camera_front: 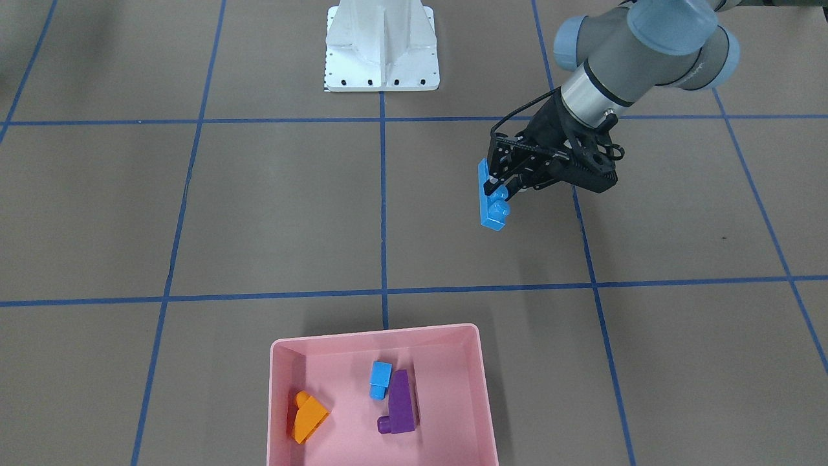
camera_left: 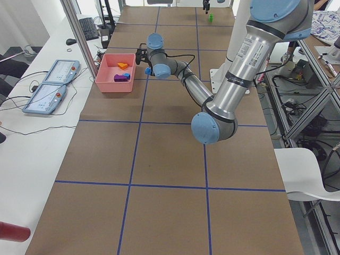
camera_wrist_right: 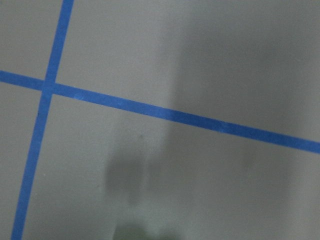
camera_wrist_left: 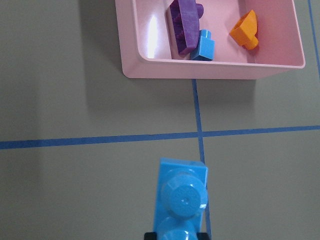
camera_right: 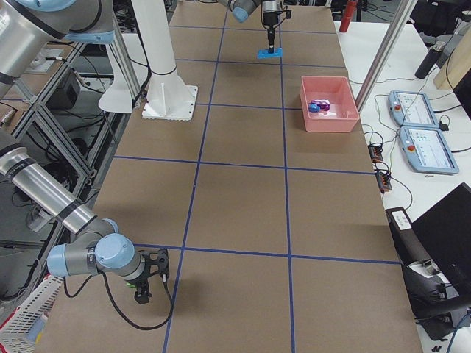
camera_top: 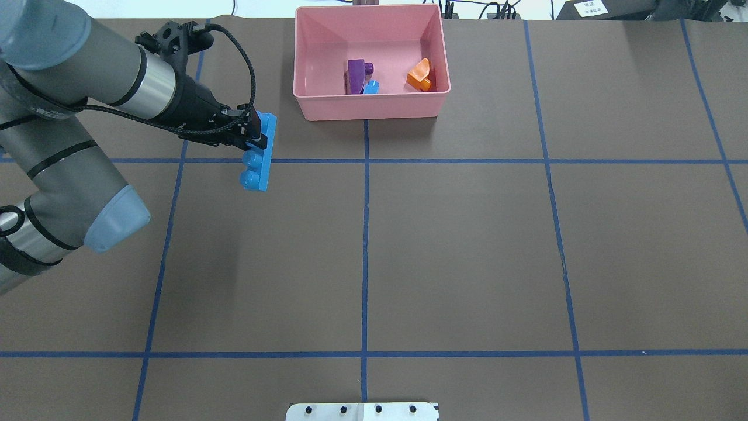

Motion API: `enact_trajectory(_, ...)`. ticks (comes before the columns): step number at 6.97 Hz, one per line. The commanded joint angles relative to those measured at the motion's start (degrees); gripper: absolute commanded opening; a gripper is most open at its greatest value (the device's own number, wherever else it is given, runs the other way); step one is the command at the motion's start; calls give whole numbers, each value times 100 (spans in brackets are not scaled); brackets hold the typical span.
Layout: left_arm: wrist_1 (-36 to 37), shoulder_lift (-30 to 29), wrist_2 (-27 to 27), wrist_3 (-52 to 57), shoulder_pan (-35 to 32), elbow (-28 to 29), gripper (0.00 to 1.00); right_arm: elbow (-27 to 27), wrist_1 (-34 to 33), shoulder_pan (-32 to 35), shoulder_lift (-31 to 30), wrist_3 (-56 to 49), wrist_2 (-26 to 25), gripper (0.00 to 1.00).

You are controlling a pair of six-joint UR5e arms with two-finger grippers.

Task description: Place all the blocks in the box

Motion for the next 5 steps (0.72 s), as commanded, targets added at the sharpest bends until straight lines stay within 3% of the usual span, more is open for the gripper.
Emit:
enact_trajectory(1, -6, -38, 0, -2, -9, -4, 0, -402, 21, 45, 170, 2234, 138, 99)
enact_trajectory(5, 3, -135, 9, -2, -9, -30, 0, -422, 4, 309, 40, 3549, 138, 99)
